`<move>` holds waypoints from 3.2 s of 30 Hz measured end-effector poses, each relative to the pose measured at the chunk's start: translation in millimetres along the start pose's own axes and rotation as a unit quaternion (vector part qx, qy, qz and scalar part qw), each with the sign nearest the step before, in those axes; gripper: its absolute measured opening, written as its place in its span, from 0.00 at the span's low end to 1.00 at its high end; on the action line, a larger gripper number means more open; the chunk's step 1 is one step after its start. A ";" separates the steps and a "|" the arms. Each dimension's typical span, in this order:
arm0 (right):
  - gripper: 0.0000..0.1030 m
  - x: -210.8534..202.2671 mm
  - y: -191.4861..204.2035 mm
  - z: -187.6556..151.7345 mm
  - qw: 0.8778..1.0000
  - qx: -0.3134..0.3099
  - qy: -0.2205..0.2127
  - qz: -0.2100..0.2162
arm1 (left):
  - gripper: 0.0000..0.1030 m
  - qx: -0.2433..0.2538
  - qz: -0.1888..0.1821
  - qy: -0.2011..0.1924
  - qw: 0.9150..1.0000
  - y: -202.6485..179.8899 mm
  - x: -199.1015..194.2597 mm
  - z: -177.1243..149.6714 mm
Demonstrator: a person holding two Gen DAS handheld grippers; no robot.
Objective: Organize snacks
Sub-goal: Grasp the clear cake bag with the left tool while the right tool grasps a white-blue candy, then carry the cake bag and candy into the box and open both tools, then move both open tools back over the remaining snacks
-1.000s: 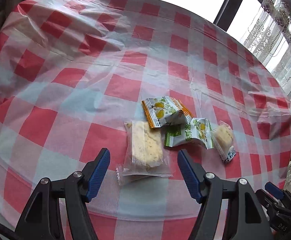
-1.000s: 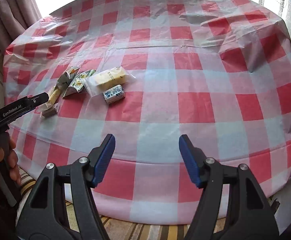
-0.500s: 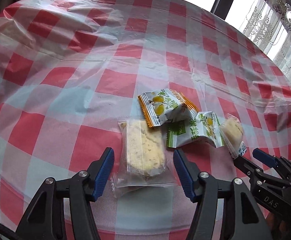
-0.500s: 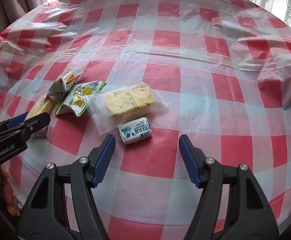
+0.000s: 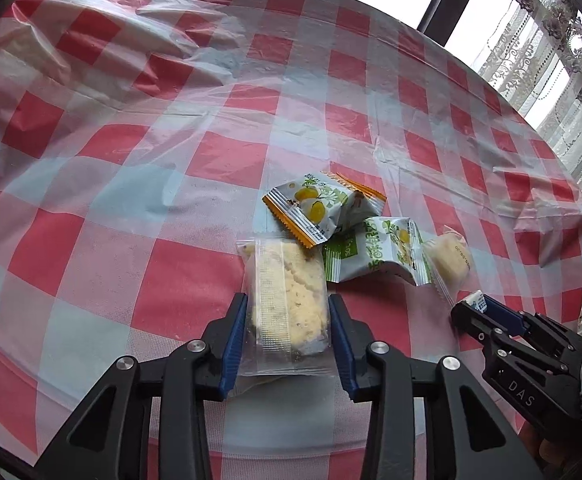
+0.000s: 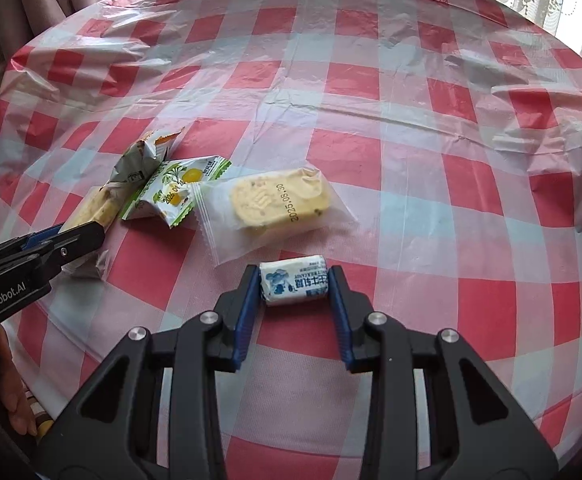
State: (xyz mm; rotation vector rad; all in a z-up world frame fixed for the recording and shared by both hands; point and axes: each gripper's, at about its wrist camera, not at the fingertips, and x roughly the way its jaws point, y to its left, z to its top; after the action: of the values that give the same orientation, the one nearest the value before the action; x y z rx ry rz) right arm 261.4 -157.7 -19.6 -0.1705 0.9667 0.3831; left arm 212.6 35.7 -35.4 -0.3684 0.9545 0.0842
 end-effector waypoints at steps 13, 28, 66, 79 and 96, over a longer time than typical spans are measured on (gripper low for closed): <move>0.37 -45.1 -11.4 -20.9 0.999 0.027 -0.021 -0.003 | 0.38 0.010 -0.007 -0.014 1.000 -15.9 -33.4 -16.0; 0.37 -96.0 -45.5 -59.1 0.996 0.080 -0.049 -0.001 | 0.38 0.075 -0.042 -0.025 0.996 -79.6 -70.8 -43.1; 0.37 -180.3 -282.8 -243.7 0.926 0.365 -0.044 -0.081 | 0.38 0.372 -0.161 0.062 0.912 -339.9 -76.6 -162.4; 0.39 -198.6 -317.9 -265.8 0.906 0.409 -0.054 -0.097 | 0.40 0.432 -0.206 0.110 0.871 -398.4 -68.3 -203.6; 0.46 -199.3 -308.6 -254.1 0.911 0.398 -0.049 -0.095 | 0.48 0.396 -0.197 0.113 0.890 -385.5 -62.6 -188.7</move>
State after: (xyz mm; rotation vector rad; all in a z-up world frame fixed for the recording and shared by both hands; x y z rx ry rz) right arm 85.8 -568.2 -6.0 0.4920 0.9303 -0.2000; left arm 118.0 -383.8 21.2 0.2011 1.0415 -0.7224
